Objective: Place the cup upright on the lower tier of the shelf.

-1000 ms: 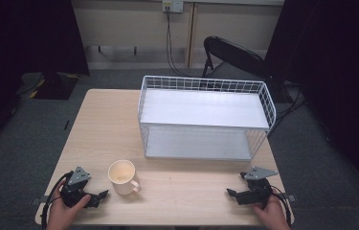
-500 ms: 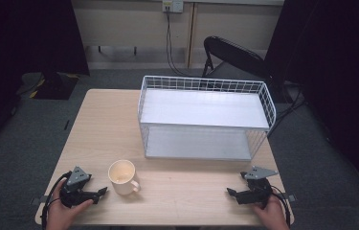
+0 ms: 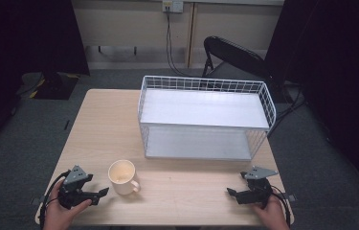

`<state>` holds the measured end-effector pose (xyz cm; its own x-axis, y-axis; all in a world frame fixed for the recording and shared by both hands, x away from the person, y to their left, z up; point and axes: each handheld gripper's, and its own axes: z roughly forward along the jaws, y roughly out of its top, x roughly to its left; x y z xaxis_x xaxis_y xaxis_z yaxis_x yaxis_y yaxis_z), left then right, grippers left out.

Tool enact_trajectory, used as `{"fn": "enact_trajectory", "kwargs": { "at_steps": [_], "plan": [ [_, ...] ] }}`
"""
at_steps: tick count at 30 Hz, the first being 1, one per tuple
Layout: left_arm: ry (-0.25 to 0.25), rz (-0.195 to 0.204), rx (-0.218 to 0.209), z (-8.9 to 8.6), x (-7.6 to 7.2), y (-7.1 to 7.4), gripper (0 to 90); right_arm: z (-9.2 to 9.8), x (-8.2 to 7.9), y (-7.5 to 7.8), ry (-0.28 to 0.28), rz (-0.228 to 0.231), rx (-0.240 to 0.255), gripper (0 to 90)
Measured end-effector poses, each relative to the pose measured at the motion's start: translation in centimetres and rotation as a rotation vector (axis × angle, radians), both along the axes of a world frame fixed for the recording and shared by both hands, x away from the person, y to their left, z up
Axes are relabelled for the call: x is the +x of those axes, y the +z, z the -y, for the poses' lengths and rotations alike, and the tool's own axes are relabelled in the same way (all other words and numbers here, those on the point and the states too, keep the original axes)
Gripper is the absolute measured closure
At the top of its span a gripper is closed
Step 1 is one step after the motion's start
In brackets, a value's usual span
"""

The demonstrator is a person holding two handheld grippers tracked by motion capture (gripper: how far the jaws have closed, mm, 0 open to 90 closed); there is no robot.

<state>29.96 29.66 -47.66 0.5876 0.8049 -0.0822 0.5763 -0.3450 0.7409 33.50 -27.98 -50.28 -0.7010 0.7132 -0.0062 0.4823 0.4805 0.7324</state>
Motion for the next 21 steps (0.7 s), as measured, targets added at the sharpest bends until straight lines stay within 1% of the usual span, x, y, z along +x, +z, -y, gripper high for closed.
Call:
{"fn": "enact_trajectory", "kwargs": {
  "at_steps": [1, 2, 6, 8, 12, 13, 18, 21],
  "plan": [
    [0.007, 0.006, -0.002, 0.0, 0.0, 0.1, 17.2, 0.0, 0.0, 0.0, 0.0, 0.0, 0.0, 12.7],
    [0.008, 0.007, 0.005, 0.0, 0.0, 0.3, 17.5, 0.0, 0.0, 0.0, 0.0, 0.0, 0.0, 12.7],
    [0.0, 0.014, 0.001, 0.0, 0.1, 0.9, 18.3, 0.0, 0.0, 0.0, 0.0, 0.0, -0.001, 12.7],
    [-0.008, 0.017, 0.006, 0.1, 0.1, 1.5, 18.3, 0.0, 0.0, 0.0, 0.0, 0.0, 0.0, 12.8],
    [-0.016, 0.031, 0.0, 0.3, 0.1, 2.4, 18.3, 0.0, 0.0, 0.0, 0.0, 0.0, 0.0, 12.7],
    [-0.02, 0.036, 0.004, 0.3, 0.1, 2.6, 18.3, 0.0, 0.0, 0.0, 0.0, 0.0, 0.0, 12.7],
    [-0.035, 0.048, 0.005, 0.6, 0.2, 3.2, 18.3, 0.0, 0.0, 0.0, 0.0, 0.0, 0.0, 12.7],
    [-0.037, 0.055, 0.013, 0.8, 0.1, 3.6, 18.3, 0.0, 0.0, 0.0, -0.001, 0.0, -0.001, 12.8]
  ]
}}
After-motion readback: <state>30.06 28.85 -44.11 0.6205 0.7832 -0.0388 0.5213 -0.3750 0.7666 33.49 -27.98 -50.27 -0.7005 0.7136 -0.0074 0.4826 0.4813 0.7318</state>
